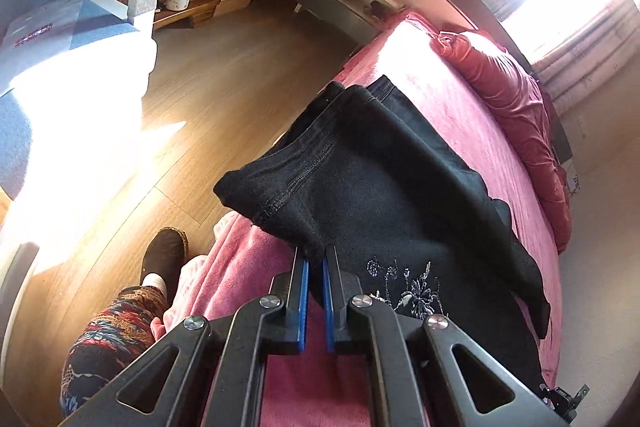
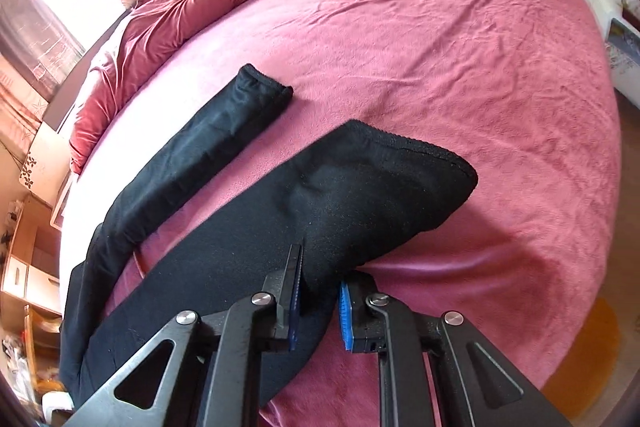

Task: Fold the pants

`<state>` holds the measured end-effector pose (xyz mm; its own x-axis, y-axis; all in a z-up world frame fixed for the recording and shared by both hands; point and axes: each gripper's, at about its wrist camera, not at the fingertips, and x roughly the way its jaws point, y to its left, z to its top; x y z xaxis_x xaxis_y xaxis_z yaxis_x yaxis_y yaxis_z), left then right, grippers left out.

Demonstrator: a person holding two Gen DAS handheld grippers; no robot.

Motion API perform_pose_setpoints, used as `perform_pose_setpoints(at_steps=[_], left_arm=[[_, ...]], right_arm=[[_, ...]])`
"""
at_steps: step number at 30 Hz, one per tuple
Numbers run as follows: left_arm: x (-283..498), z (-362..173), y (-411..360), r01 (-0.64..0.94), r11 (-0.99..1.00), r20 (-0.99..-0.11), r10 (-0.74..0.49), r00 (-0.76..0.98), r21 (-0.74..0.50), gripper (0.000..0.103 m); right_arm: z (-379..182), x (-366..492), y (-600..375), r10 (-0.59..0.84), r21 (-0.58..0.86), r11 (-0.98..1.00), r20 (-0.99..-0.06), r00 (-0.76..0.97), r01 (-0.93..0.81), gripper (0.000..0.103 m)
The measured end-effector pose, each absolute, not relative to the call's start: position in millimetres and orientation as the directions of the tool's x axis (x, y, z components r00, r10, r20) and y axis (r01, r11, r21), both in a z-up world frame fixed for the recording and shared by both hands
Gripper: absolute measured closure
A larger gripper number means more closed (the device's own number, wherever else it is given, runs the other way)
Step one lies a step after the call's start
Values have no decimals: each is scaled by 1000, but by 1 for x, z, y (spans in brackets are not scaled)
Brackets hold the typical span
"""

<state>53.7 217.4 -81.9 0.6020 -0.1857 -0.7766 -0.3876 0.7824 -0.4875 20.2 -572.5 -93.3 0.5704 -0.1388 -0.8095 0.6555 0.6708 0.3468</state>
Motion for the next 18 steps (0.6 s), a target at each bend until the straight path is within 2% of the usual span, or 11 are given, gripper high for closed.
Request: perform_pose_setpoints(at_steps=[9,14,15,16,17,18], left_arm=[[-2,-96,209,-398,795,-824,-211,526,-458,97],[-14,-103,199,-397,829,-870,-198,452,-395,97],[-12,-106,199,-401,837,-884,-187,429,-371,94],[-8,-107,198,-415,838,-895,-176,410,-355,90],[-8,-107,200,-423,835,-898,-175,404,-353,86],[-7,-105,202,-433,834,-902,-163,400,-342,81]], right_arm=[[-100,-19,-582,-173,302,643,-838,518,704,89],[-117,-36,-589,-162,285,628,-862,480,724,89],[-120,-35,-589,-156,277,634,-869,470,722,88],[-121,-37,-589,-157,270,631,-874,461,727,86],[-120,-39,-590,-154,277,622,-873,462,732,75],[-117,-42,-592,-163,277,612,-872,461,740,60]])
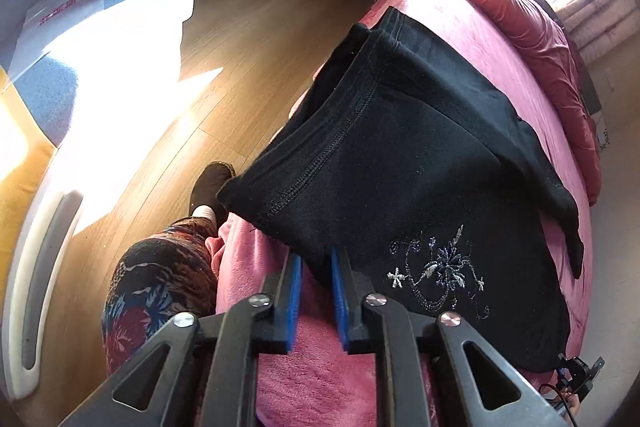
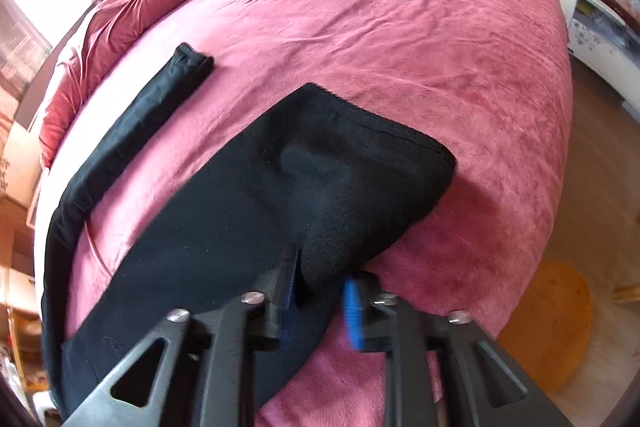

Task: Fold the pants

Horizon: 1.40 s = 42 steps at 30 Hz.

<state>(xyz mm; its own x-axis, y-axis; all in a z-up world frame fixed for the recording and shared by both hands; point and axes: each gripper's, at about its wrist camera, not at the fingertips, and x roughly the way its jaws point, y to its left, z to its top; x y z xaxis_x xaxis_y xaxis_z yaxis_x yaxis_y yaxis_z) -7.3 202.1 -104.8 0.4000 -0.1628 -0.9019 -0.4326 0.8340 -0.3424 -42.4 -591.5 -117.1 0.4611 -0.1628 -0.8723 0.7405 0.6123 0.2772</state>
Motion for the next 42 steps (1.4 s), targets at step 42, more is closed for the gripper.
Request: perform_pose_setpoints(at_steps=[42], left_arm=[[373,-154,227,-555,739,-920,-246,305,-382,58]], right_arm=[[-133,63,-366,158,303,907,-888,432,291,28]])
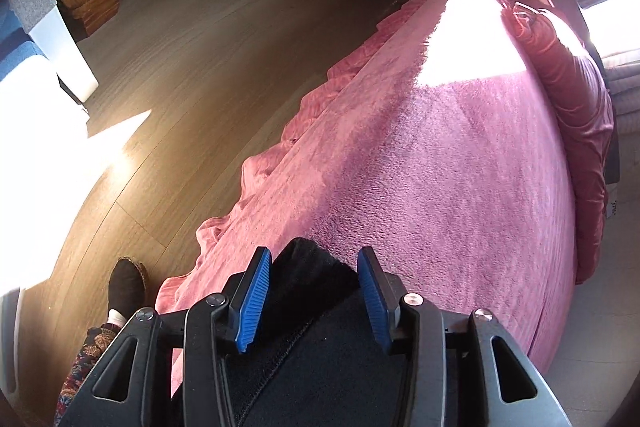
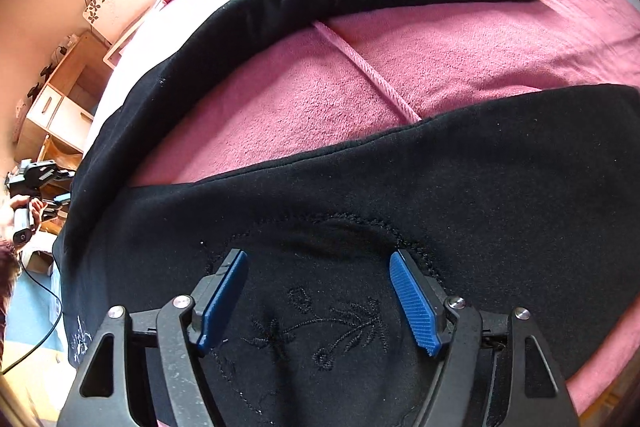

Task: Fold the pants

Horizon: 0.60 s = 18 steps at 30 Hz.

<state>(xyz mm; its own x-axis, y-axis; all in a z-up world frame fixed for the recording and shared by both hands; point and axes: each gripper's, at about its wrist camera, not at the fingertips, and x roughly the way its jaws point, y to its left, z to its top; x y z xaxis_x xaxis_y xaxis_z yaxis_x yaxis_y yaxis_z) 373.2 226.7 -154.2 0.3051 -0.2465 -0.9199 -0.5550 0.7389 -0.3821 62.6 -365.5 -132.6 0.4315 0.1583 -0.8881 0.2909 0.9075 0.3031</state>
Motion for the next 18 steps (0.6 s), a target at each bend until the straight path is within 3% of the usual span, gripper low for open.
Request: perform_pose_setpoints(at_steps=[2,3,7,10,12,18], left_arm=[[374,-161,226,-567,726,-917,-248,312,-389,63],[375,-161,224,-557,731,-914,-247,321,-393,73],[365,-136,206,-443,812,-895,-202,397,-380,91],[339,-99,197,-345,817,-817,-240,525,-462,92],[316,-72,195,-264,780,-727,-324,606,-567,92],[233,7,190,22,706,-480,-504,718,-708,92]], right_arm=[[-133,65,-365,156,301,908,-889,430,293,28],[-133,64,-365,155,298,909,-890,428,290,28],[-134,76,-361,155,290,916,-894,420,278,29],[-131,79,-361,137,272,924,-891,433,268,29],[-126,81,-364,134,274,926,-881,453,261,29],[-94,109,-375,186,352,906,-831,525,236,31]])
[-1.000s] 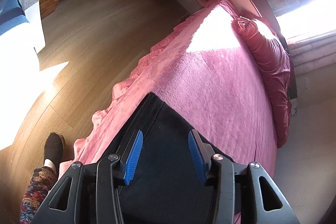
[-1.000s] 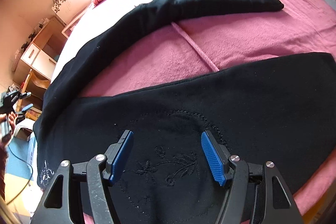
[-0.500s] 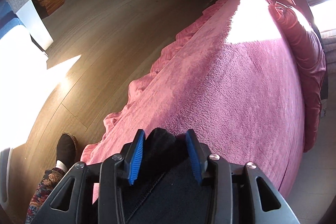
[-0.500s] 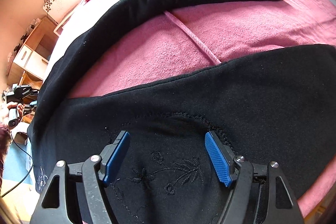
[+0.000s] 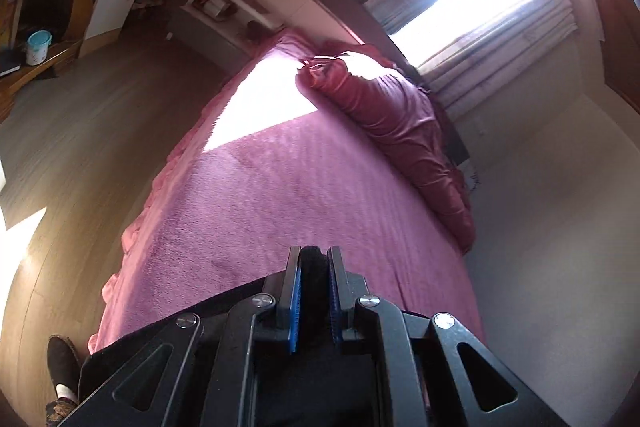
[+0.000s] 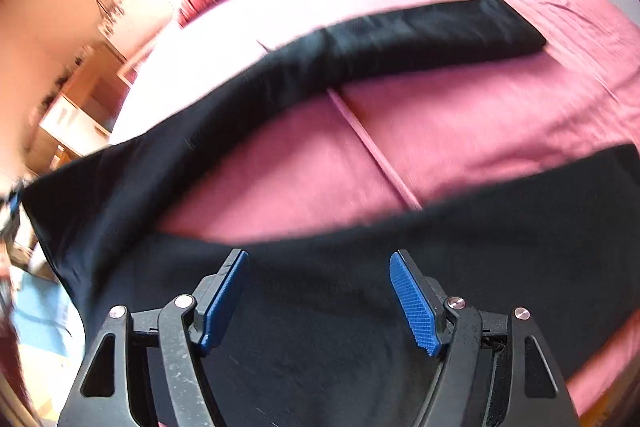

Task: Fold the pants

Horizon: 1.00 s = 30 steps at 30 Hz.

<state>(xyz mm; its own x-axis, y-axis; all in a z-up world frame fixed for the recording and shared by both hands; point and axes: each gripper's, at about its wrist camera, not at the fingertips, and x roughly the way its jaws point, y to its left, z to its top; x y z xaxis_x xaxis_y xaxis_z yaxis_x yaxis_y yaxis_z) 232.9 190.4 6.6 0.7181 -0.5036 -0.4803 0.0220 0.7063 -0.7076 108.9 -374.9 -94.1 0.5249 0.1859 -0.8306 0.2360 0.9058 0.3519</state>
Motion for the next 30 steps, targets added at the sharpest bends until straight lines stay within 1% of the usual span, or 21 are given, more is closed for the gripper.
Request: perform_pose_setpoints(at_steps=[2,4,5,7,10,13,18,20,22,23,24,26,27,30], left_arm=[[208,25,184,99,698,-435,-543,719,-709,92],[181,34,178,161,706,-421,-572,704,-689,92],[168,35,176,191,700,-410,-592,694,-688,92],[145,37,170,232,697,-406,-619,672,-679,92],[119,29,164,260,683,-410,-652,638,-682,92],[100,20,161,268,673,-415,-671,615,-690,93],[80,17,160,290,655,-403,-693,598,-697,93],[74,19,161,305,654,-403,-701,588,-692,93],[71,20,160,318,655,-406,-706,580,-685,93],[70,20,160,323,653,-405,-710,576,-685,93],[71,21,161,325,654,-406,-710,575,-683,93],[75,21,164,315,653,-406,-708,578,-689,93],[79,21,166,305,657,-407,-700,587,-689,93],[105,21,178,234,684,-438,-653,618,-691,93]], right_arm=[[-83,126,-377,223,392,896,-805,549,210,35],[-72,152,-375,272,439,880,-778,567,180,41],[-67,163,-376,289,455,874,-768,572,169,46],[-59,191,-370,308,470,869,-757,576,153,49],[-53,233,-362,349,509,849,-742,572,141,50],[-53,269,-356,381,548,819,-739,556,167,50],[-70,322,-351,407,596,761,-747,527,256,50],[-80,336,-349,407,590,756,-762,503,282,50],[-94,350,-344,367,530,784,-815,448,323,50],[-101,355,-342,346,500,793,-840,417,348,52],[-106,358,-341,340,487,800,-849,403,351,65],[-109,358,-340,304,439,828,-874,379,348,83],[-107,357,-340,299,433,837,-874,383,335,88],[-93,349,-347,307,452,839,-853,423,303,91]])
